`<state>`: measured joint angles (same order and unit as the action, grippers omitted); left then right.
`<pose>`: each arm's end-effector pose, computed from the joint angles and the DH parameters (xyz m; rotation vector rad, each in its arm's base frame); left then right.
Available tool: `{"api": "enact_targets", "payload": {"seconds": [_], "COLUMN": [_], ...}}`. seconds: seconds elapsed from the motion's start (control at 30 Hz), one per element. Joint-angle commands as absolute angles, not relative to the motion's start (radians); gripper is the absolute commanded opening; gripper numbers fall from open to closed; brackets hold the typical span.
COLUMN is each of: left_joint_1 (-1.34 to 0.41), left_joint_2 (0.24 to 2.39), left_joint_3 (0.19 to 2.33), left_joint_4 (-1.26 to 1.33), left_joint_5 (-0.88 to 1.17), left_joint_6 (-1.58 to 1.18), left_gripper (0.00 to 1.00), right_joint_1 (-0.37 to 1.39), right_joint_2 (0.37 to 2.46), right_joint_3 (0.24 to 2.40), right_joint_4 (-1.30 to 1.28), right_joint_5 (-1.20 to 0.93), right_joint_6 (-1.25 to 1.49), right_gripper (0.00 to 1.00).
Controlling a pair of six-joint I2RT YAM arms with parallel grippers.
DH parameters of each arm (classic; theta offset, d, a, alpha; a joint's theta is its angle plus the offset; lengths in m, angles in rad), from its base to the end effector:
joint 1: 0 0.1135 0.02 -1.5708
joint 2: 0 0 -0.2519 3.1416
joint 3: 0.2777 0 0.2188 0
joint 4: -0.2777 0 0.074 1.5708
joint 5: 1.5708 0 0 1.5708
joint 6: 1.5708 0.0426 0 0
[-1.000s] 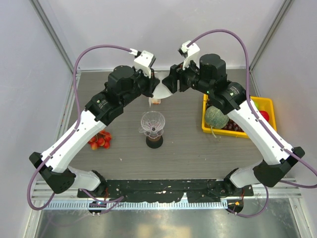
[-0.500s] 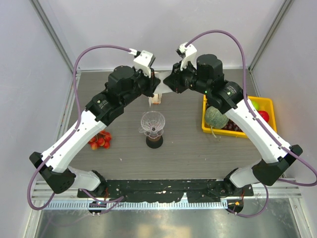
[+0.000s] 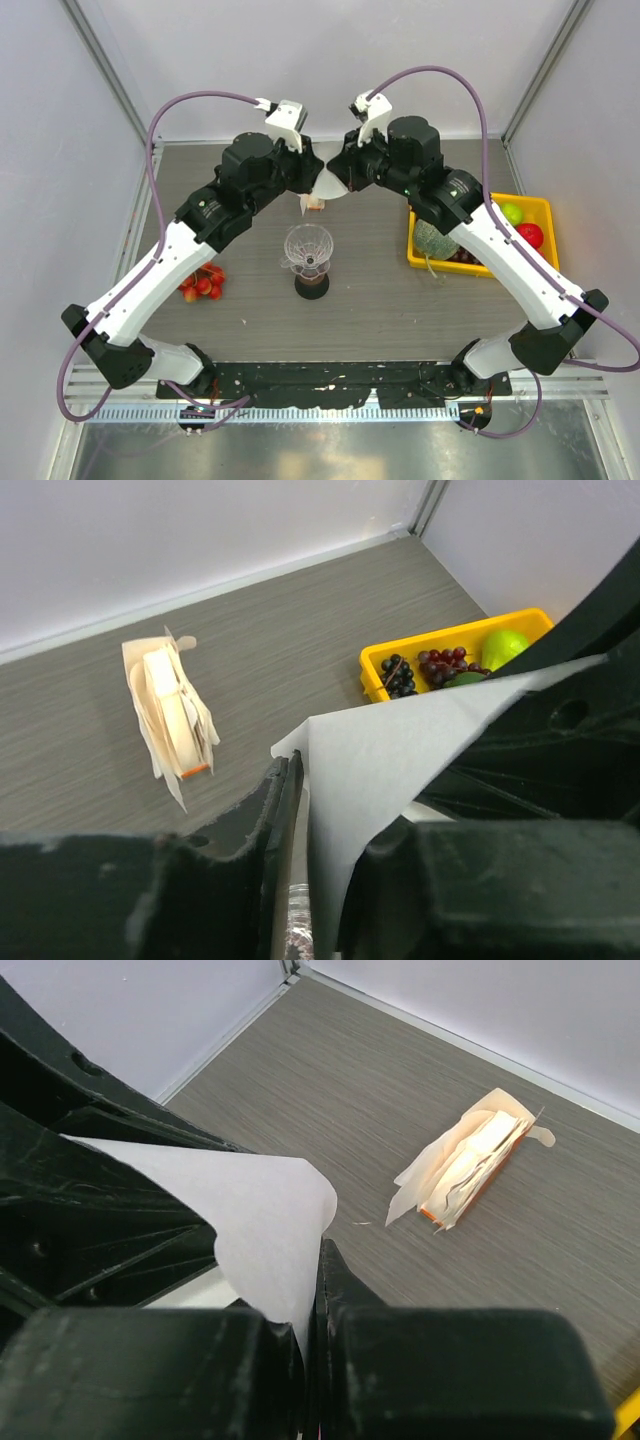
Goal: Place the coffee filter in the dripper
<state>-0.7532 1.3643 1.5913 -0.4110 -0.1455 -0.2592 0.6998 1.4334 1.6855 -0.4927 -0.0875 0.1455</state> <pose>0.2042 -0.1829 0.4446 0.3324 1.7617 -0.6070 0.2174 0.1879 0.4459 -0.5710 1.7736 0.6734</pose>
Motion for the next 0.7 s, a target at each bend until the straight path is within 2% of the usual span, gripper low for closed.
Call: {"api": "enact_targets", "payload": {"seconds": [0.0, 0.03, 0.1, 0.5, 0.67], "left_joint_1": [-0.758, -0.758, -0.758, -0.756, -0.756], "left_joint_2": [1.377, 1.379, 1.382, 1.347, 1.316], "left_joint_3": [1.634, 1.635, 1.638, 1.606, 1.58], "left_joint_4": [-0.396, -0.394, -0.394, -0.379, -0.396], "left_joint_5": [-0.166, -0.16, -0.156, -0.138, -0.195], "left_joint_6": [-0.298, -0.298, -0.305, -0.284, -0.265], "left_gripper": [0.18, 0.09, 0.0, 0.0, 0.13], "right_joint_1": [0.729, 0.733, 0.742, 0.742, 0.741], "right_joint_2": [1.394, 1.396, 1.396, 1.394, 1.387], "right_joint_3": [1.687, 1.687, 1.686, 1.684, 1.678], "right_joint_4": [-0.434, -0.431, -0.428, -0.445, -0.454], "right_joint_5": [-0.023, -0.017, -0.006, 0.083, 0.132], "right_joint_6": [0.149, 0.149, 0.152, 0.138, 0.126], "right_gripper": [0.05, 0.05, 0.05, 0.05, 0.05]}}
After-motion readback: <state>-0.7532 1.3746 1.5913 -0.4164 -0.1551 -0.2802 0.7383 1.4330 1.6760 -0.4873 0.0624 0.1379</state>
